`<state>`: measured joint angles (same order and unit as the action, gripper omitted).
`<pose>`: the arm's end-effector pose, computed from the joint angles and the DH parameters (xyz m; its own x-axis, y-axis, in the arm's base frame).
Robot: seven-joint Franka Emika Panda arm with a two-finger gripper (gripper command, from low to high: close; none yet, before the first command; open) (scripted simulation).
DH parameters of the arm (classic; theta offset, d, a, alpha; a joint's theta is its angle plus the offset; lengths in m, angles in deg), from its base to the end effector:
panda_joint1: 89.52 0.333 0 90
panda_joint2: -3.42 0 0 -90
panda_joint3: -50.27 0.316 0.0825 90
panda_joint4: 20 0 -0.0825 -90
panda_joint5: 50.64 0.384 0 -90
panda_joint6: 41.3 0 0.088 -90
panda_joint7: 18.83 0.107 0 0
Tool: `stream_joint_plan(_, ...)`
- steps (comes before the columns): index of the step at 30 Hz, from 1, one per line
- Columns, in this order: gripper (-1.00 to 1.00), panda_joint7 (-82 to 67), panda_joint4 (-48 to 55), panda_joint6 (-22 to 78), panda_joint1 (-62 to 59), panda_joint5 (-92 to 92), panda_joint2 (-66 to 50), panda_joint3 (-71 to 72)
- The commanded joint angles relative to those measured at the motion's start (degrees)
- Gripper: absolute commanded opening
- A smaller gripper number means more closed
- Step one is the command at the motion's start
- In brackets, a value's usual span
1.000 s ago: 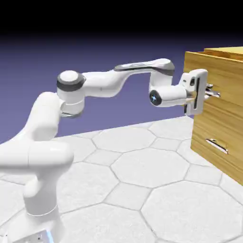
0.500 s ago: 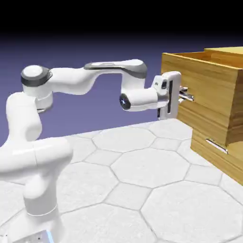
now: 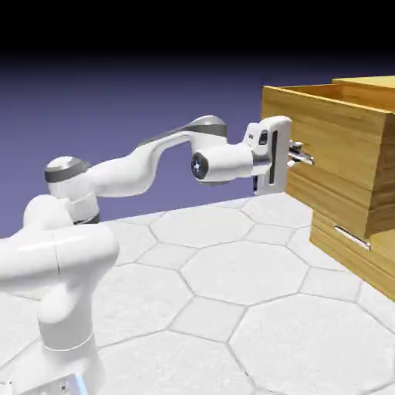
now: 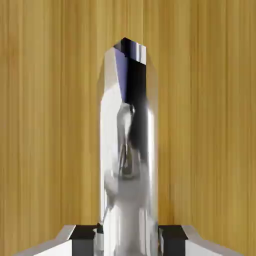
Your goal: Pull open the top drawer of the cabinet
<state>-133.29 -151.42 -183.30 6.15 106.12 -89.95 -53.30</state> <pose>0.5056 0.0875 0.4560 0.0019 0.7091 0.7051 0.0037 -0.7051 0.7091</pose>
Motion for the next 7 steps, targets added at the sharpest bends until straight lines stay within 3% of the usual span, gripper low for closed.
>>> stream_joint_plan(1,1.00,-0.09,-0.05,-0.03,-0.03,0.33,-0.01,-0.03)
stream_joint_plan(7,1.00,-0.41,-8.86,0.52,8.31,-1.45,-0.67,-0.98)
